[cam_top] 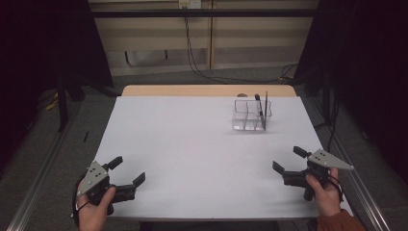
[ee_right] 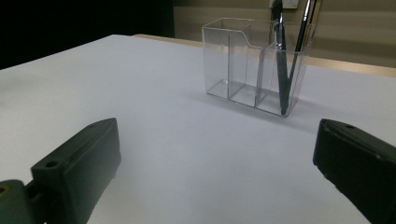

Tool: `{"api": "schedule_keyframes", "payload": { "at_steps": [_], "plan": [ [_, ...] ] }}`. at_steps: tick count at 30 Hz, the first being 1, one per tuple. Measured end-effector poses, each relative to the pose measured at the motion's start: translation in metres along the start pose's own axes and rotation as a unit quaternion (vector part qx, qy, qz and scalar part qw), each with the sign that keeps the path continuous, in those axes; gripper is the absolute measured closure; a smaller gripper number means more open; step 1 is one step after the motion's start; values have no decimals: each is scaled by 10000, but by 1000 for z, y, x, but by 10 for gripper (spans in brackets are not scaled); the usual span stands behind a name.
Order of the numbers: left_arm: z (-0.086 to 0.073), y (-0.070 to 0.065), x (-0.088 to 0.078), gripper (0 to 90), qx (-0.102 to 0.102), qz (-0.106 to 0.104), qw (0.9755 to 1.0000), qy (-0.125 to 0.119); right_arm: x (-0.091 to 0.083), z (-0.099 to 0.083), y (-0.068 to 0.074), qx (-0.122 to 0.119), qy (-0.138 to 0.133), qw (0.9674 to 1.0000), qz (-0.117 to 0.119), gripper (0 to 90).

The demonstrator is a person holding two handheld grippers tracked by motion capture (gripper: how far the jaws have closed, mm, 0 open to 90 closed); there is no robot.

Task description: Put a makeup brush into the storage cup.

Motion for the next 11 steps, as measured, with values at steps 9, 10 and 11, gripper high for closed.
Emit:
{"api": "schedule_keyframes", "payload": {
  "at_steps": [9,10,11],
  "plan": [
    [2,1,2,22,48,-15,10000,-19,1,-2,-2,5,12,10000,9,1],
    [1,1,2,22,23,-16,10000,-21,1,-2,-2,17,11,10000,15,1],
    [1,2,2,22,16,4,10000,-17,1,-2,-2,29,18,10000,24,1]
  ]
}}
Point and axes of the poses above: each handheld gripper's, and its own axes: x roughly forward along the jaws, z roughly out of its top, y roughly to its left, the point moved 8 cm from there along x, roughly forward along the jaws, and after that the axes turned 5 degrees about z, right-handed, at the moved point
